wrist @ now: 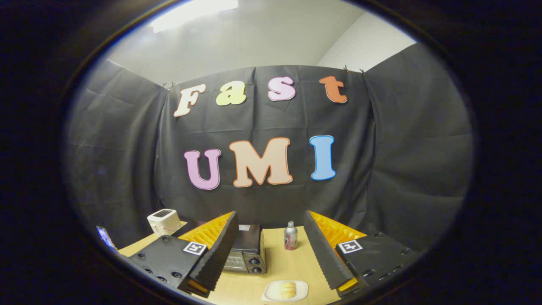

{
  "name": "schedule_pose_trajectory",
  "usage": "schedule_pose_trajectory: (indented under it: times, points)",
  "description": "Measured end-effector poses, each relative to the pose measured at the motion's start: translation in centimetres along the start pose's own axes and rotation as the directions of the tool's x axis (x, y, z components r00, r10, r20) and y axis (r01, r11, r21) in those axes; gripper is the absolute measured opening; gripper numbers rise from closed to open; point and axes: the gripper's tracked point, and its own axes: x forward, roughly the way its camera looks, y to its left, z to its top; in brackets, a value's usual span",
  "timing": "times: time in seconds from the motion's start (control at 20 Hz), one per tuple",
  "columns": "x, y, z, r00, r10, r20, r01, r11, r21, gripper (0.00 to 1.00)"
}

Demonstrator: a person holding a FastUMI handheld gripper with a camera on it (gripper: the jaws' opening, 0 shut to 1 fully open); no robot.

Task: Open the toaster oven, put the food inside, and close the toaster oven door.

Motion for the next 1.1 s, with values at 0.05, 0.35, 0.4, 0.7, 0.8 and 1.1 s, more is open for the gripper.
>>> schedule_pose_trajectory:
  times: [0.05,0.35,0.4,0.7,0.8,1.1]
  points:
    - [0.2,0.1,-0.1,1.0,0.004,-0.003,-0.004,1.0,0.001,0.97]
    - [1.0,0.7,-1.1,1.0,0.014,-0.016,-0.014,1.0,0.0,0.97]
    - [1.0,0.8,-1.1,1.0,0.015,-0.014,-0.015,1.0,-0.001,0.97]
    - [1.5,2.4,-3.4,1.0,0.03,-0.009,-0.03,0.999,0.028,0.97]
    - [1.9,3.4,-4.6,0.999,0.047,-0.013,-0.046,0.998,0.043,0.97]
    - [3.7,6.8,-8.6,0.994,0.106,-0.029,-0.103,0.991,0.086,0.97]
